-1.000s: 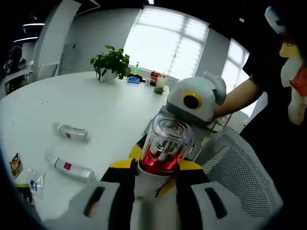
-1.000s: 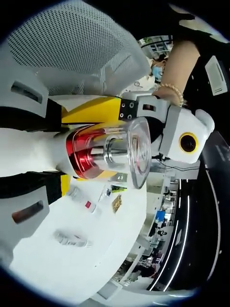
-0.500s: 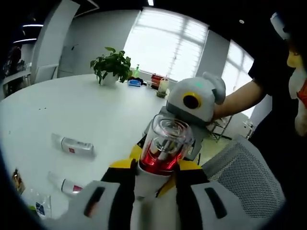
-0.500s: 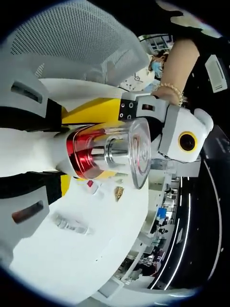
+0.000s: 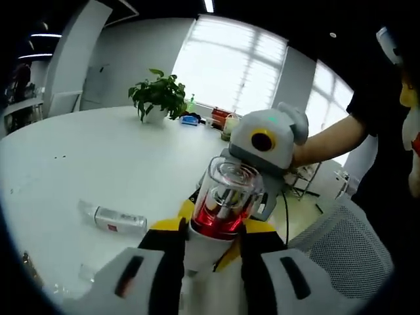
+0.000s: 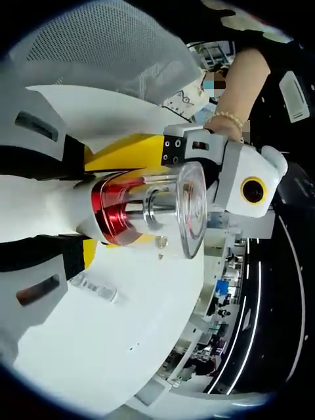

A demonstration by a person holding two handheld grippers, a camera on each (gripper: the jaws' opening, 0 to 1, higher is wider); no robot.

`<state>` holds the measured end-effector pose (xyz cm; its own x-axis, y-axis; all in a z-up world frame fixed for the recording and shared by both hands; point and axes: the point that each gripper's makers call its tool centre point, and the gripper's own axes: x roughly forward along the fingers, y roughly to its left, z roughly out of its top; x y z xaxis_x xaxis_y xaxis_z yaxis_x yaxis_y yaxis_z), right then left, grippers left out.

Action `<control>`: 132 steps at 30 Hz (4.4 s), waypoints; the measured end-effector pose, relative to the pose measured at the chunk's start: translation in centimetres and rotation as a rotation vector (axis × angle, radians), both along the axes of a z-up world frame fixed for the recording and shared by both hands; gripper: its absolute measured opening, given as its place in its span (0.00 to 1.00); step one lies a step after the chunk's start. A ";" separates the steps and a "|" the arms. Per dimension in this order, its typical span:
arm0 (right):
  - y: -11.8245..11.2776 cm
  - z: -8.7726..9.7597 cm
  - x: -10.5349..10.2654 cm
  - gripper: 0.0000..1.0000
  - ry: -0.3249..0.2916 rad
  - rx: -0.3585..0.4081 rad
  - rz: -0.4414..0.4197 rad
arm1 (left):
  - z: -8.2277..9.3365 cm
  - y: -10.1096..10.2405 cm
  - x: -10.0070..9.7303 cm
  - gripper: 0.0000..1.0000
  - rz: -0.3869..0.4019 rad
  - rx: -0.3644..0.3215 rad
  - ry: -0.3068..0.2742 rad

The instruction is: Arrange the skincare products in the storage area until every visible bottle or jar stands upright without overlapping.

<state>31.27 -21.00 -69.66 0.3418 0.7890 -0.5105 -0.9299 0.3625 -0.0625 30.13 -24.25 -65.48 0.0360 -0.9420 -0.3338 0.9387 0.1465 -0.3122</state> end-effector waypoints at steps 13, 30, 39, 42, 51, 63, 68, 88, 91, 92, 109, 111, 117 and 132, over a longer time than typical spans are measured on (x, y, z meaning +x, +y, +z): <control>-0.6 0.2 1.9 0.31 0.003 0.003 -0.006 | -0.1 -0.6 2.0 0.26 -0.006 0.002 -0.009; -1.2 -0.7 1.9 0.43 0.005 -0.033 -0.049 | 0.1 -0.3 2.0 0.31 0.033 0.015 -0.014; -1.3 -0.6 1.1 0.53 0.016 -0.018 -0.113 | 0.3 0.9 1.2 0.38 0.080 0.014 0.005; -1.3 -0.8 0.6 0.56 0.021 -0.023 -0.123 | 0.2 1.4 1.0 0.44 0.110 0.012 0.023; -1.2 -0.7 -0.4 0.65 0.030 0.002 -0.188 | -0.2 3.3 0.1 0.57 0.173 0.030 0.035; -1.1 -0.5 -2.2 0.78 0.046 0.021 -0.254 | -0.9 7.1 -1.2 0.77 0.294 0.067 0.063; -1.3 -0.2 -2.6 0.84 0.047 0.040 -0.294 | -1.1 8.8 -1.4 0.84 0.352 0.074 0.079; -2.2 0.2 -5.8 0.91 0.078 0.080 -0.387 | -1.7 14.5 -4.8 0.99 0.560 0.064 0.119; -2.2 0.1 -6.2 0.90 0.084 0.086 -0.401 | -1.7 15.0 -5.2 0.99 0.574 0.070 0.114; -2.1 0.2 -6.4 0.90 0.084 0.086 -0.401 | -1.7 15.1 -5.5 0.99 0.579 0.072 0.114; -1.5 0.0 -8.8 0.90 0.108 0.100 -0.427 | -2.2 21.1 -8.6 0.99 0.757 0.064 0.149; -1.2 0.0 -9.3 0.90 0.110 0.099 -0.423 | -2.4 22.1 -8.8 0.98 0.777 0.068 0.154; -0.7 0.6 -9.9 0.90 0.112 0.111 -0.417 | -2.0 23.3 -9.5 0.98 0.807 0.084 0.144; -0.5 1.1 -9.8 0.88 0.104 0.132 -0.436 | -2.1 23.7 -9.4 0.97 0.830 0.111 0.136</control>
